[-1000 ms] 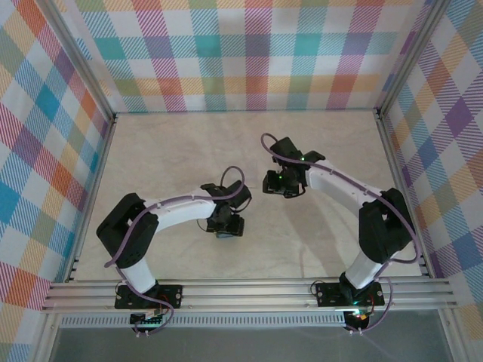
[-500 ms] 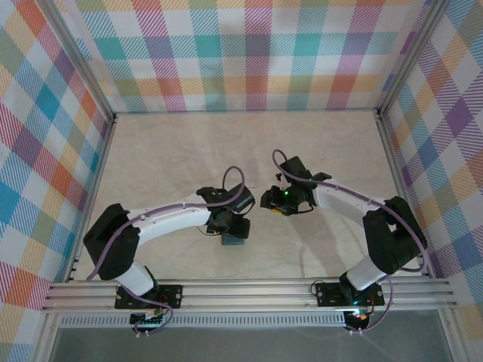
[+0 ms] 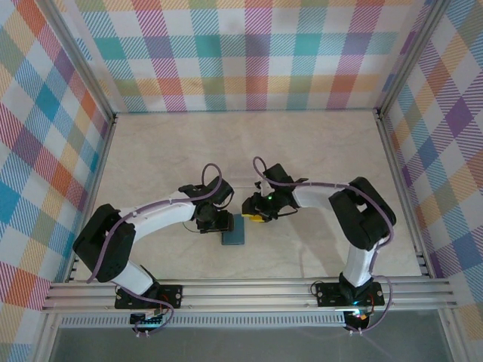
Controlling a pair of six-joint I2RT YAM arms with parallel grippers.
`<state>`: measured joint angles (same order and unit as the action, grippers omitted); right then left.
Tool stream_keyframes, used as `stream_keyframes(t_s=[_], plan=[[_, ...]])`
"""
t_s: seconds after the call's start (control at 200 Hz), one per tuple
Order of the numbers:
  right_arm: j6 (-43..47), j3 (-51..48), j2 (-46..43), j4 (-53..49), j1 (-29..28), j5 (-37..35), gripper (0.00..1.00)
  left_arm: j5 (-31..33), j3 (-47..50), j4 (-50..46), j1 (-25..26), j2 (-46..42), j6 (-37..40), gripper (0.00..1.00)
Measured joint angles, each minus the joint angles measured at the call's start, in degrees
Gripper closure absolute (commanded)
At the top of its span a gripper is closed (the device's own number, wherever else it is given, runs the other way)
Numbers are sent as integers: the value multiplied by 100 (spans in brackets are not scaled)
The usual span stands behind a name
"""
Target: Take the credit cards out of the card holder
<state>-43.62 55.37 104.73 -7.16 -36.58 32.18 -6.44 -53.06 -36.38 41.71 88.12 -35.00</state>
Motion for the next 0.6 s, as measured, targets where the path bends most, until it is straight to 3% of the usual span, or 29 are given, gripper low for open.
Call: stream_keyframes(t_s=[0.225,0.6], plan=[[-11,164,308,162,-74,223,62,-155,240,216,-146,9,-7,63],[-11,219,428,306,-101,411,71,-212,273,317,-164,197,127,69]])
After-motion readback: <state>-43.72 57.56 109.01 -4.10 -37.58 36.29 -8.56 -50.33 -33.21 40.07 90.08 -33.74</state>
